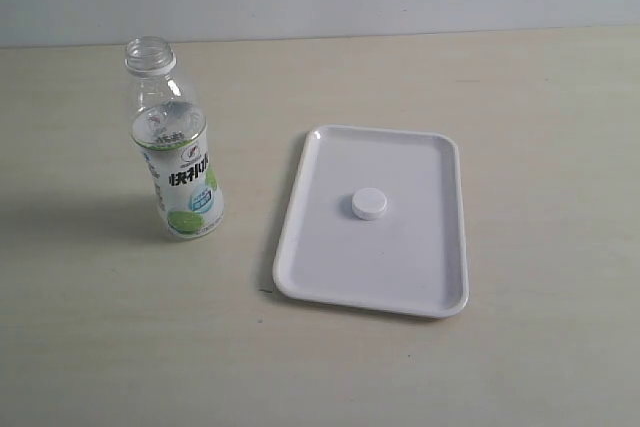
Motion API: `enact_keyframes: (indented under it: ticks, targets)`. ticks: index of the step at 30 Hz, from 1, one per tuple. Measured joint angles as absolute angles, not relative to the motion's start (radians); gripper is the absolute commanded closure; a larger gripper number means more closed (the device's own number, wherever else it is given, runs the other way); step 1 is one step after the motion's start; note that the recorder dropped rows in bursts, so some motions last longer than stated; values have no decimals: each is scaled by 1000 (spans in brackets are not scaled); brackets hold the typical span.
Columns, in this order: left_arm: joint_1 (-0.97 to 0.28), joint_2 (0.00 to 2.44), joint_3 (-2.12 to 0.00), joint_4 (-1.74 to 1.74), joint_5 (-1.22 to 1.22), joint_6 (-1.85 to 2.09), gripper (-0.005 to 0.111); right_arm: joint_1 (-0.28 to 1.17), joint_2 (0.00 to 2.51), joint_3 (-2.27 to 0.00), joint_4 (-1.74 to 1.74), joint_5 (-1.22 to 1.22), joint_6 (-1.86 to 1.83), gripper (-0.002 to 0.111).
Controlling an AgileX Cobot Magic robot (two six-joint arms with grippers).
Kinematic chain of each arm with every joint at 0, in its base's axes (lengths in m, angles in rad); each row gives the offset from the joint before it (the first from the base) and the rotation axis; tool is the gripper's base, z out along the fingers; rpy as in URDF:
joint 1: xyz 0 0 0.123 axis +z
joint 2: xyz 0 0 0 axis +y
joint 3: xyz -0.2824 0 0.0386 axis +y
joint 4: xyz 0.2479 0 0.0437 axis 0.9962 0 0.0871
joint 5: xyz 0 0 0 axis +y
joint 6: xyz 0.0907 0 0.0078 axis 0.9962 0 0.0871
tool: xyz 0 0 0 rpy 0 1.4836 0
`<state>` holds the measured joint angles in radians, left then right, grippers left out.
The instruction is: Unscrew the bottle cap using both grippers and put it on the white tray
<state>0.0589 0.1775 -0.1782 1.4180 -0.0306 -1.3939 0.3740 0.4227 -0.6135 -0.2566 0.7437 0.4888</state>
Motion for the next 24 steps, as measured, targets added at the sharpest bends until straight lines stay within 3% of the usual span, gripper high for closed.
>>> enact_keyframes:
  ticks: [5, 20, 24]
  targets:
    - [53, 11, -71, 1418, -37, -1394, 107, 374, 423, -613, -257, 744, 489, 108]
    - [53, 37, -26, 1405, -100, -1394, 107, 374, 420, -613, -257, 740, 489, 108]
    - [53, 37, -10, 1171, -109, -1289, 107, 374, 420, -613, -257, 740, 489, 108]
